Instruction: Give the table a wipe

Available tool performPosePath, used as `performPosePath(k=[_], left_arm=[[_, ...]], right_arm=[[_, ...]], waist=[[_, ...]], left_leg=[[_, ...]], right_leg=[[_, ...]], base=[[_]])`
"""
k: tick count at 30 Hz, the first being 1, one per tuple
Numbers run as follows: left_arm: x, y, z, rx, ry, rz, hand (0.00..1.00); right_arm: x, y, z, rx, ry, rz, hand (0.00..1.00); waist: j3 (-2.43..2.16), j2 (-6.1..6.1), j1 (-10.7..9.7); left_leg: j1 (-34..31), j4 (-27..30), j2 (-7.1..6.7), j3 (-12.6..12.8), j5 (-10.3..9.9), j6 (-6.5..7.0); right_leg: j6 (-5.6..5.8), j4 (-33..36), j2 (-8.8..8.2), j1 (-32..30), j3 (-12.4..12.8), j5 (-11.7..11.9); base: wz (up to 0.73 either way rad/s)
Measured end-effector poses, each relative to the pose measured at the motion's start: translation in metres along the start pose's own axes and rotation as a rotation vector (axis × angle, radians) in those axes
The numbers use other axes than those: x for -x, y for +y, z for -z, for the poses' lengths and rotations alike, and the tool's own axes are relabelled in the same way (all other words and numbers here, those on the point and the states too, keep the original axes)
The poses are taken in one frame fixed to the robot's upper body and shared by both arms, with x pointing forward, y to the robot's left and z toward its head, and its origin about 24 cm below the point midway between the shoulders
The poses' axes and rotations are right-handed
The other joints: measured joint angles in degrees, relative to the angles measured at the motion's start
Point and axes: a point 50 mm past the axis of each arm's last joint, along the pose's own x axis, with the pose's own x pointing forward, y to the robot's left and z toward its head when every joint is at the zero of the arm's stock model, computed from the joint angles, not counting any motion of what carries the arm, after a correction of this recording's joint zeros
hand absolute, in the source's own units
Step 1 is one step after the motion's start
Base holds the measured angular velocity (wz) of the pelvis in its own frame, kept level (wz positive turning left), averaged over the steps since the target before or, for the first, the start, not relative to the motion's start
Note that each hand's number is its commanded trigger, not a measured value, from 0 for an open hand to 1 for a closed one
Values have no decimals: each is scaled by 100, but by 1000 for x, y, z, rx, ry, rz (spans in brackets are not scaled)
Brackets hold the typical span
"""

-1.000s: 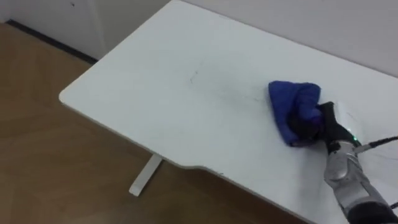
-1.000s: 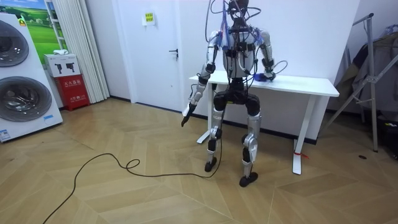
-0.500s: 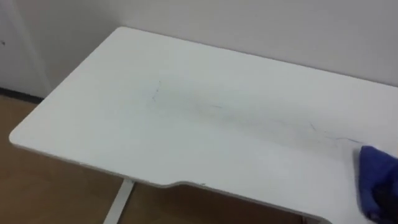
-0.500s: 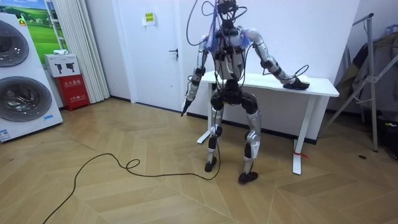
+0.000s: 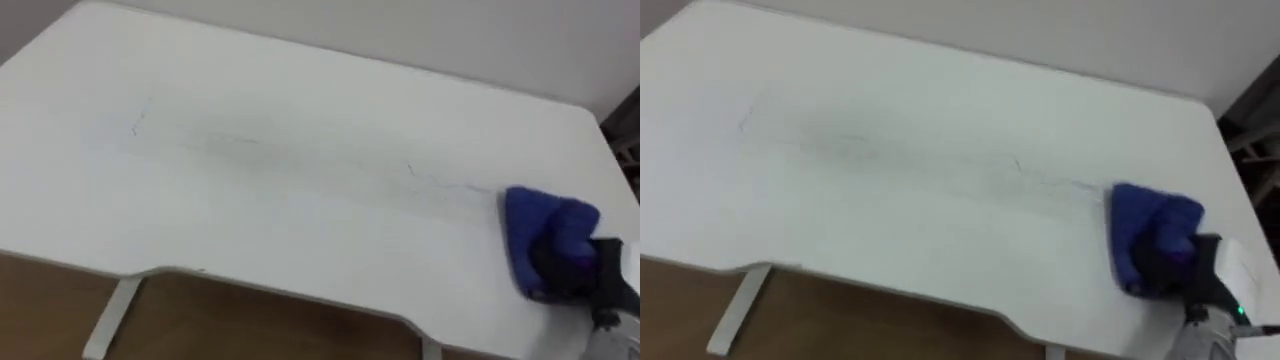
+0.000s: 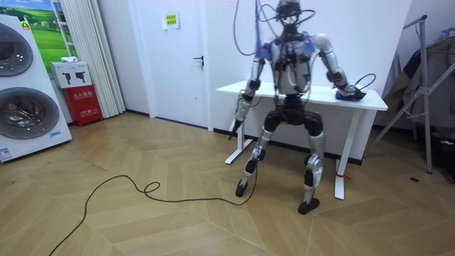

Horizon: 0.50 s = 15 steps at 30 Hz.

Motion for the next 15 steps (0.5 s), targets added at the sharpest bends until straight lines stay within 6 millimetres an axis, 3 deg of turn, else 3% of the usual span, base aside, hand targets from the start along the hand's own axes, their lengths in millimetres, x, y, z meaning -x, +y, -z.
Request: performPosePath(k=[2, 3, 4, 7, 9, 10, 11, 12, 15], left_arm=[[1, -10, 0, -32, 2, 43, 0], [1, -12, -2, -42, -4, 54, 0], [1, -15, -3, -62, -6, 70, 0], [-1, -18, -9, -85, -7, 102, 0], [-3, -25, -20, -86, -19, 131, 0], [-3, -26, -22, -88, -24, 138, 0], [-4, -27, -25, -87, -30, 147, 0], [-3, -26, -24, -87, -21, 144, 0], [-1, -20, -10, -91, 29, 129, 0]], right_arm=[[-6, 0, -20, 33, -57, -9, 100], [-11, 1, -35, 64, -91, -31, 100], [-18, 0, -55, 134, -154, -45, 100], [-25, 2, -105, 268, -320, -86, 100], [-27, 4, -155, 367, -478, -120, 100], [-26, 5, -166, 383, -514, -128, 100], [-24, 7, -179, 418, -562, -131, 100], [-22, 8, -185, 435, -587, -128, 100], [-22, 9, -183, 435, -590, -129, 100]], waist=[[6, -17, 34], [2, -7, 187], [27, 31, 289], [49, 71, 503], [73, 100, 813], [76, 107, 878], [105, 163, 958], [85, 178, 1139], [62, 79, 1221]], left_leg=[[-204, 300, -157, 283, -3, -6], [-272, 415, -261, 360, -70, 67], [-307, 452, -421, 366, -187, 75], [-314, 279, -795, 381, -283, 104], [-238, -162, -1168, 345, -294, 127], [-188, -275, -1233, 342, -291, 125], [-112, -519, -1281, 302, -235, 18], [-69, -713, -1338, 284, -194, -42], [-56, -943, -1533, 84, -146, 7]], right_leg=[[-140, -10, -2, 1, -62, 5], [-214, -23, -9, 4, -50, -19], [-284, -86, 23, 44, -69, 14], [-314, -280, 96, 116, -39, 53], [-309, -408, 99, 120, -102, 92], [-302, -428, 88, 122, -148, 95], [-269, -517, 96, 153, -264, 113], [-221, -596, 73, 182, -368, 129], [-80, -737, -35, 309, -582, 179]], base=[[4], [-10], [-13], [6], [16], [40], [44], [41], [39]])
